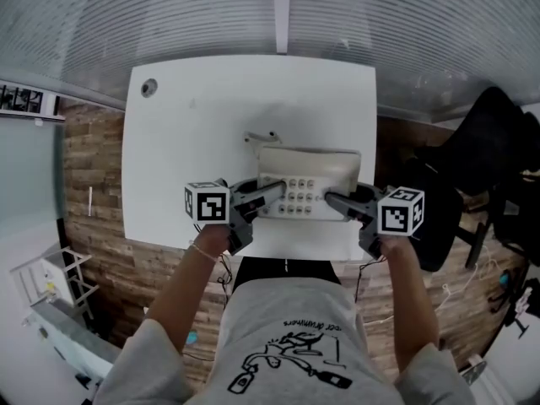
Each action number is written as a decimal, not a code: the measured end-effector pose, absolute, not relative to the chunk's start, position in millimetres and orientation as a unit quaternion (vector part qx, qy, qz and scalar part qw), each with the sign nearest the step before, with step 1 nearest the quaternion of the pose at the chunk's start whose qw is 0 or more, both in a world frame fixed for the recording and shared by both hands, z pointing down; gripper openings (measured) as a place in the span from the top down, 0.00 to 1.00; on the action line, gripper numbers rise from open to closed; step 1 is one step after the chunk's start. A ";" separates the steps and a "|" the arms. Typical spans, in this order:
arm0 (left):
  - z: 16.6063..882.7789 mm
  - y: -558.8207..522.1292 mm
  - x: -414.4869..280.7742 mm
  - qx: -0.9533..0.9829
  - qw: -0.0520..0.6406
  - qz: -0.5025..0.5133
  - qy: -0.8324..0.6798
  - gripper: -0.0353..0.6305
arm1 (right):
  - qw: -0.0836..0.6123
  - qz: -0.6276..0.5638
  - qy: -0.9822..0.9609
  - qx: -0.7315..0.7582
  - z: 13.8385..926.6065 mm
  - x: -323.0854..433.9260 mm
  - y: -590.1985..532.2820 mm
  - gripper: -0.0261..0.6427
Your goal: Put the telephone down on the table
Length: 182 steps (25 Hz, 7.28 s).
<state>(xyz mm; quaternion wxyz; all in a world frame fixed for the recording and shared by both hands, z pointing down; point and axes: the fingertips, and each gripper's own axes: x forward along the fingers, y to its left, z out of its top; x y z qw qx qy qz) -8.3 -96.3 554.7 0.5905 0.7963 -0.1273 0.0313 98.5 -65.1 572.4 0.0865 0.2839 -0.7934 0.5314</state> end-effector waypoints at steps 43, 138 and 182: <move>667.5 -66.4 -19.5 0.736 0.652 0.098 -0.152 0.66 | 0.137 0.613 -0.726 0.280 672.7 81.9 -40.3 0.56; 681.7 -67.3 -36.6 0.746 0.516 0.329 -0.263 0.37 | 0.227 0.566 -0.712 0.348 676.7 84.6 -40.9 0.53; 396.8 -81.6 13.9 0.930 0.290 0.058 -0.218 0.91 | 0.154 0.218 -0.852 0.450 416.1 76.5 -71.9 0.83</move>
